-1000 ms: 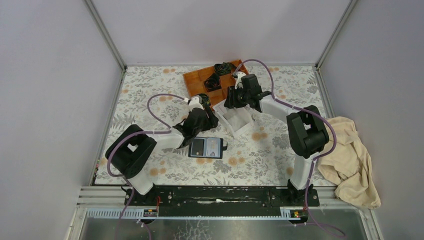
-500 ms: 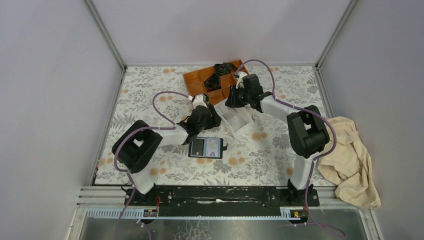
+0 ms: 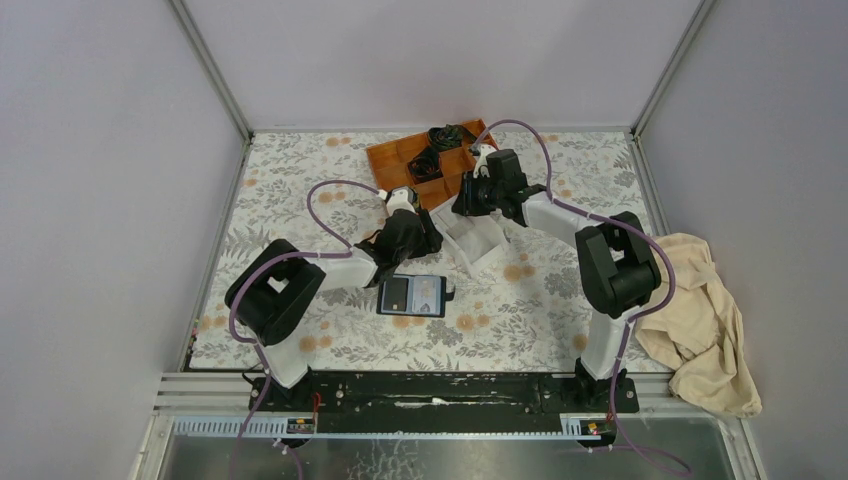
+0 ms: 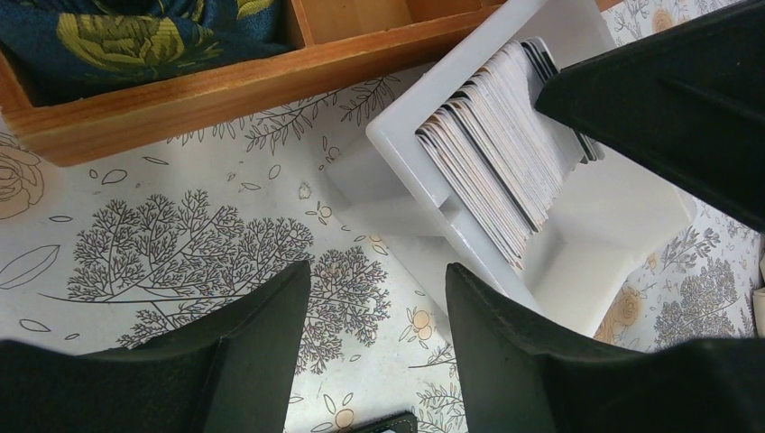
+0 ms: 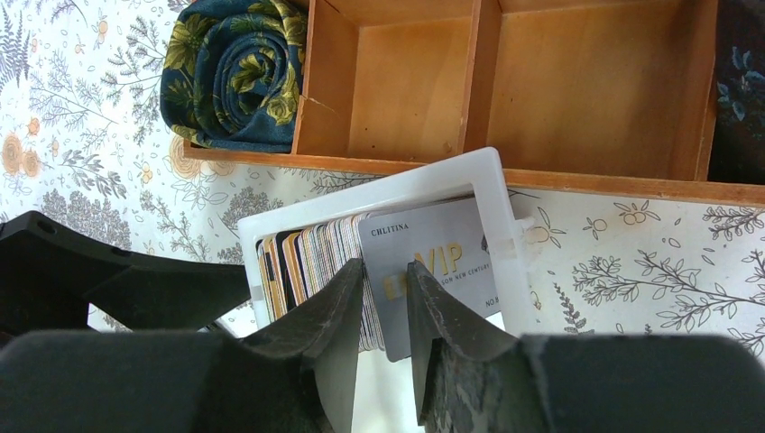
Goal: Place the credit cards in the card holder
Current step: Pick up the credit card from the storage box.
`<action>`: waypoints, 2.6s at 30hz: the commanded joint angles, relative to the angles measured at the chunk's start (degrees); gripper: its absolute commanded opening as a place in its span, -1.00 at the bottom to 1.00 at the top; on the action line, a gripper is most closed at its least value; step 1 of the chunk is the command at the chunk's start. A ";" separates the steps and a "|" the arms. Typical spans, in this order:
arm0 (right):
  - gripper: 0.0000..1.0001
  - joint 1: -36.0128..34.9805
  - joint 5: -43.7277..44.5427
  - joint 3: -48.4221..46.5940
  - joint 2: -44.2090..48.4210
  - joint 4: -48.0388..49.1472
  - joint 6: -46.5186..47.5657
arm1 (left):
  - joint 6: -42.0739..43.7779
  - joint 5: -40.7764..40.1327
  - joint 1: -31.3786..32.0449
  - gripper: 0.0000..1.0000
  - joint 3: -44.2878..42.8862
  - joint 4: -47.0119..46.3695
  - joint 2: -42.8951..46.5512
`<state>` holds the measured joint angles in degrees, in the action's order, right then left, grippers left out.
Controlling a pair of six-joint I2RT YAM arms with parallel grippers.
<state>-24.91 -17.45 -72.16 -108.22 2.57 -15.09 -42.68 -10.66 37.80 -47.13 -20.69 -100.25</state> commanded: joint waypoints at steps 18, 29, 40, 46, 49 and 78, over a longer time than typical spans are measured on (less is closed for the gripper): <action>-0.41 -0.41 -2.59 0.79 4.57 -1.12 -2.12 | 1.10 0.03 -0.35 0.29 -2.70 -1.73 0.48; -0.42 -0.45 -2.76 0.77 5.03 -1.22 -2.44 | 1.19 0.02 -0.29 0.29 -2.72 -1.55 0.75; -0.53 -0.49 -2.70 0.59 5.85 -1.81 -2.57 | 1.19 0.07 -0.28 0.29 -2.83 -1.29 0.93; -0.64 -0.45 -2.05 0.80 6.46 -1.98 -2.48 | 1.19 0.00 -0.27 0.29 -2.57 -1.11 1.40; -0.69 -0.51 -1.08 0.77 7.15 -2.60 -2.08 | 1.27 -0.07 -0.27 0.29 -2.39 -0.97 1.86; -1.00 -2.51 16.64 3.56 16.14 -9.89 4.70 | 4.24 -4.40 2.39 0.33 2.37 6.49 18.70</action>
<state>-26.55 -3.05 -68.40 -95.18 -6.66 -11.55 -40.36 -12.82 39.38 -45.98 -15.68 -84.42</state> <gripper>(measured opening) 0.073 0.665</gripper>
